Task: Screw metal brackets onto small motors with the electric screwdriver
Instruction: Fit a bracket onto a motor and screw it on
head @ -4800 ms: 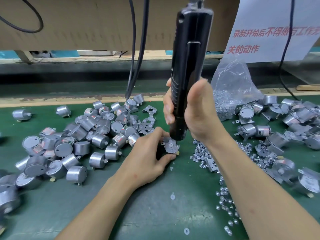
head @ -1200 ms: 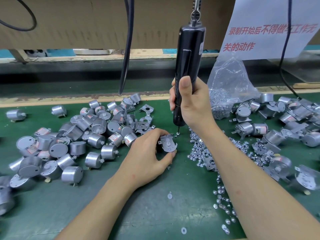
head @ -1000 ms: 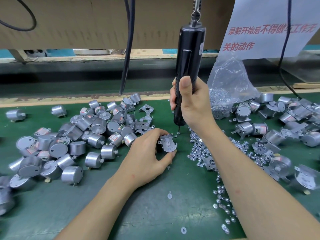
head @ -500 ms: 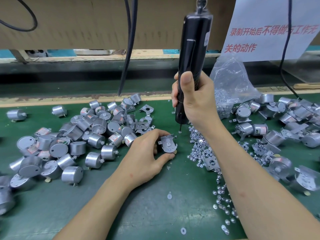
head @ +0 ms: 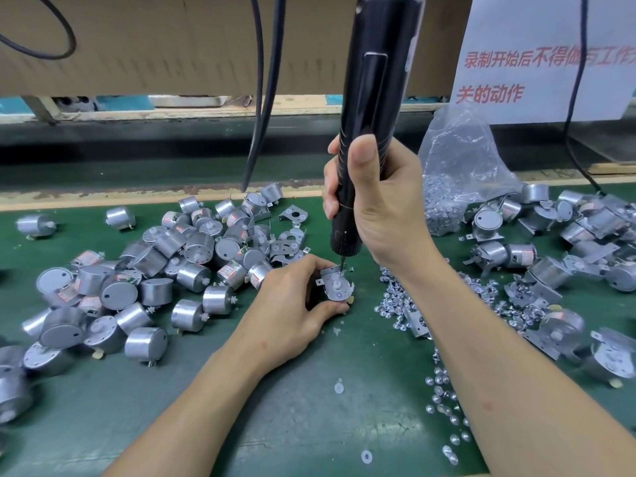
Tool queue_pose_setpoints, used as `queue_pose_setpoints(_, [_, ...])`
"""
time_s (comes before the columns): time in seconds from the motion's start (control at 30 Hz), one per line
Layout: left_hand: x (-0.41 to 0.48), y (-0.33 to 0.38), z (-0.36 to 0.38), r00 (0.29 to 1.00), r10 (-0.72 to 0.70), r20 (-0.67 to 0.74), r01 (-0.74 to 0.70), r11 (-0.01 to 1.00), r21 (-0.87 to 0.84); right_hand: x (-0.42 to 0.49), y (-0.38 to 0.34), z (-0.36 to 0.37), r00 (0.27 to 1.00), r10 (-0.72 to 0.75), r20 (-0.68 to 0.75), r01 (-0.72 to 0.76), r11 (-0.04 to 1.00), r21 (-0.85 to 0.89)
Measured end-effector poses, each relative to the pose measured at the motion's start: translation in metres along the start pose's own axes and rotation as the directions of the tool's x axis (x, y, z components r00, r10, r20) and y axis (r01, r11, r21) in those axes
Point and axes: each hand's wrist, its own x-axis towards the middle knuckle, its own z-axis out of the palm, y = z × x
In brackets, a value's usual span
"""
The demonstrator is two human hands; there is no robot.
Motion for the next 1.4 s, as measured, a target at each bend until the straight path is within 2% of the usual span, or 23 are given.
queue_pose_setpoints(0.87, [-0.0002,0.0054,-0.0028,1.0,0.004,-0.016,-0.004,1.0,0.013,-0.0007,0.0046,0.0055,0.999,0.042,0.021,-0.042,0.999,-0.007])
queue_pose_setpoints(1.4, [-0.0003,0.0051,-0.0028,1.0,-0.009,0.007,0.008,1.0,0.026,-0.0027,0.0007,0.0036,1.0,0.016,0.016,-0.016,0.999,-0.029])
